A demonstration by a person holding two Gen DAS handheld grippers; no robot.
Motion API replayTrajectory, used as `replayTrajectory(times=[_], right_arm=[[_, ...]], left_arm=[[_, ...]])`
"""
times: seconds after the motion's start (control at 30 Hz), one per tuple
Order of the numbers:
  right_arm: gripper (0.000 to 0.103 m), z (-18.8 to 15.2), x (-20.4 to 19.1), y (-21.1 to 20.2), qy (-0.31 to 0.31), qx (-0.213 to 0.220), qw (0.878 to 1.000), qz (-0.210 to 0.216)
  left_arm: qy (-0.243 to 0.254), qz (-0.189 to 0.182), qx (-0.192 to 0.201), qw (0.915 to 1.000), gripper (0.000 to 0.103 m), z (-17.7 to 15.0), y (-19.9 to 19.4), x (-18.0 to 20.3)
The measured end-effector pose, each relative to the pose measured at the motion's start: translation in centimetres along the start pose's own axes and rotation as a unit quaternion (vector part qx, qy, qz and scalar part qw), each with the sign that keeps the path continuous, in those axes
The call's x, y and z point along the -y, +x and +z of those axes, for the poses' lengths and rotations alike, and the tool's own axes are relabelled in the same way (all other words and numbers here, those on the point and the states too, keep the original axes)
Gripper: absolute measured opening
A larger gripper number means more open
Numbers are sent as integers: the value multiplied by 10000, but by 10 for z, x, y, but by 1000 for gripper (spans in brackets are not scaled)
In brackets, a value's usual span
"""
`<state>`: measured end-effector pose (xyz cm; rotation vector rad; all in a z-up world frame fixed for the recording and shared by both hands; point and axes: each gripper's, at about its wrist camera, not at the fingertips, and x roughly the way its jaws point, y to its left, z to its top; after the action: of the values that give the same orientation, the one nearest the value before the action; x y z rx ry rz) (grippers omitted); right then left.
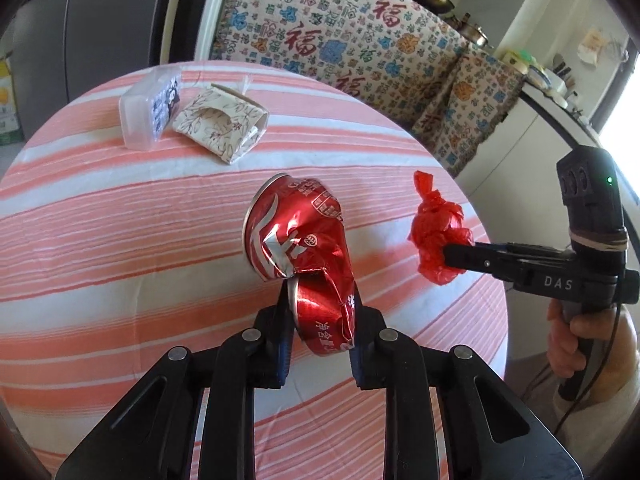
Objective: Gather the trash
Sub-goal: 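Lift the Coca-Cola bag with the left gripper while the right grasps the red plastic bag, then carry both red bags over the blue basket and open both grippers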
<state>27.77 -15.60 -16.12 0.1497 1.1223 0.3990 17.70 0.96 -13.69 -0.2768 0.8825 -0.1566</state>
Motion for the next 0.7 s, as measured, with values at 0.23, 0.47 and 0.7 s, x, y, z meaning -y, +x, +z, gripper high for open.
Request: replayTrajectory(times=[0.23,0.47,0.7], right_arm=[[24,-8,13,-28,-327,140,9991,-214],[24,-18,50,-49,-172,199,9988,-407],[24,-32,104,-100,104,440,9962,-750]], left_arm=[[305,322,177,9989,22,9,-3,38],[723,160,154,9971,22,17,13,98],[1222,-244,17,9922,22,20,40,179]])
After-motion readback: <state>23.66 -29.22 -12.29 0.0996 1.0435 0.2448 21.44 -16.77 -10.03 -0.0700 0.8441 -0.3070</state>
